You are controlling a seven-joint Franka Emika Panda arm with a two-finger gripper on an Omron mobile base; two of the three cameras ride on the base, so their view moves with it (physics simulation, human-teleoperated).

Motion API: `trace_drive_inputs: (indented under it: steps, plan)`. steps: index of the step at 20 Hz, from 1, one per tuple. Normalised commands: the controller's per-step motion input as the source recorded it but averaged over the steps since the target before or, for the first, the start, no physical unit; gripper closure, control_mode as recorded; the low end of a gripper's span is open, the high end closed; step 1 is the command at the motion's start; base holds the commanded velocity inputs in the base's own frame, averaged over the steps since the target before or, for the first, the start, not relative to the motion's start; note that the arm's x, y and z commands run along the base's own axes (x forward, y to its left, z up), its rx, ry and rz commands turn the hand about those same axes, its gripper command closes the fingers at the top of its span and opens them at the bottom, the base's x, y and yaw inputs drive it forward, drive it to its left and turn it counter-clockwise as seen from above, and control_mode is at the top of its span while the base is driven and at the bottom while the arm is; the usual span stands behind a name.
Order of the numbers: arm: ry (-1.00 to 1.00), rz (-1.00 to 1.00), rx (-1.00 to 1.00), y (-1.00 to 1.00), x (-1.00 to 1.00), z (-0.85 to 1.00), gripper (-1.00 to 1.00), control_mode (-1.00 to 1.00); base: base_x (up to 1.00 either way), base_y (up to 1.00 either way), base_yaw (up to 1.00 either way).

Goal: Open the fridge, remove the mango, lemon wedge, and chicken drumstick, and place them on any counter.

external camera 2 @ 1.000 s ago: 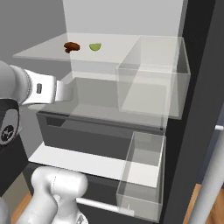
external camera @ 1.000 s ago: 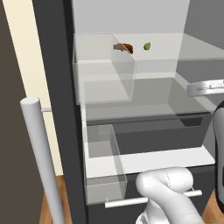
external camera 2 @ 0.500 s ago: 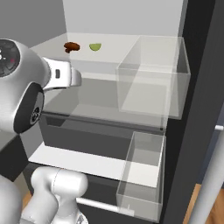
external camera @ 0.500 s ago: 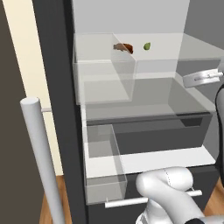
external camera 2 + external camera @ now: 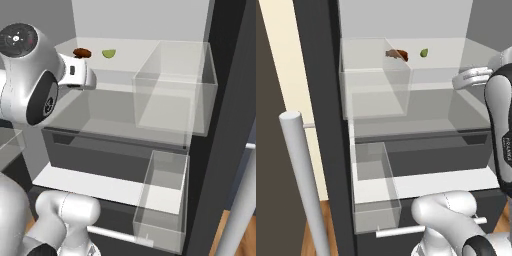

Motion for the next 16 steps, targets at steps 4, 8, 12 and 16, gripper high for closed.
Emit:
trace_drive_inputs:
  steps: [4,8,12,16]
  plan:
    - [0.17,-0.07,0.0,0.0,0.42,0.04,-1.0,-1.0,0.0,0.0,0.0]
    - [0.06,-0.09,0.0,0.0,0.32,0.06,-1.0,-1.0,0.0,0.0,0.0]
    - [0.01,-0.13,0.0,0.0,0.41,0.02,-1.0,-1.0,0.0,0.0,0.0]
    - [0.0,-0.14,0.0,0.01,0.49,0.0,-1.0,-1.0,0.0,0.0,0.0]
